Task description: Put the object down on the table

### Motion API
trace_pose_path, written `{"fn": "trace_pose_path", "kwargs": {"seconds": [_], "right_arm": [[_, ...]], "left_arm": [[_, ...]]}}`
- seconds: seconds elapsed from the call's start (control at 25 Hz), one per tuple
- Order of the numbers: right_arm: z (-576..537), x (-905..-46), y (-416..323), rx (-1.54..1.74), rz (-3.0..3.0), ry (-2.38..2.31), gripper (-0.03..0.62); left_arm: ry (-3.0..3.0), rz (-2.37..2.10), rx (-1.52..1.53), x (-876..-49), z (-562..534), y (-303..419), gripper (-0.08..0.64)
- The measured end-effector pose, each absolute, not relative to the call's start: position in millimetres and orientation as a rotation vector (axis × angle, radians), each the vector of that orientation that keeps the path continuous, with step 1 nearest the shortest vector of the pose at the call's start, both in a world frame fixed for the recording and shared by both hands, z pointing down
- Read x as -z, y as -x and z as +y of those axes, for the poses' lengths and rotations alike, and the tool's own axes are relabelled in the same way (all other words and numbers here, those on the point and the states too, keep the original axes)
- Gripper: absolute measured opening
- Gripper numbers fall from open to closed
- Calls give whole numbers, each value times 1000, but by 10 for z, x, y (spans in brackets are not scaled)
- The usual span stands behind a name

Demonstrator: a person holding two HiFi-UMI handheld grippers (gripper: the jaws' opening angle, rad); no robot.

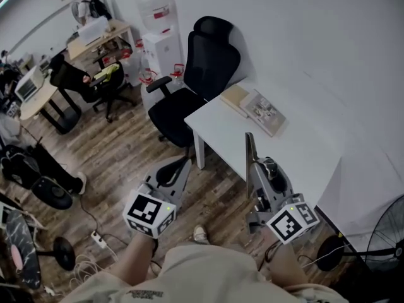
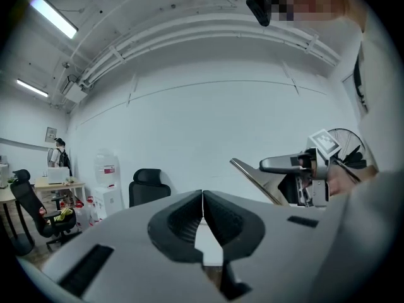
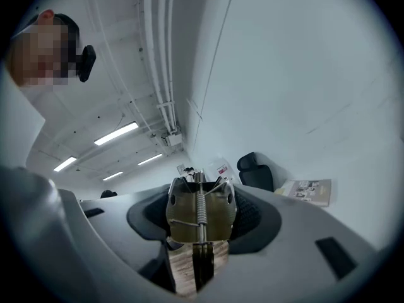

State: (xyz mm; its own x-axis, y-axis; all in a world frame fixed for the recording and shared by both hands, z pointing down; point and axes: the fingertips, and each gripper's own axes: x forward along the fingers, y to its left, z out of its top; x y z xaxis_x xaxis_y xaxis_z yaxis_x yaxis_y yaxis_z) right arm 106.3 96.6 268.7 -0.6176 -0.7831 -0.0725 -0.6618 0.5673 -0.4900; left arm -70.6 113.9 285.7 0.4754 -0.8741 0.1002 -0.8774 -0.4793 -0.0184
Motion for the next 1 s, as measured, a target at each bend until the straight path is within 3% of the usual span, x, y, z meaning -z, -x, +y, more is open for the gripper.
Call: {"fn": "trace_pose_path", "kwargs": {"seconds": [0.44, 1.0], "right_arm": [[156, -3132, -679, 869, 2415, 1247, 227], [-1202, -3985, -699, 1178, 2320, 1277, 227]], "left_arm": [[-2626, -1504, -119, -3178, 350, 1111, 23], [-2560, -1432, -241, -3770, -1074, 1022, 23]]}}
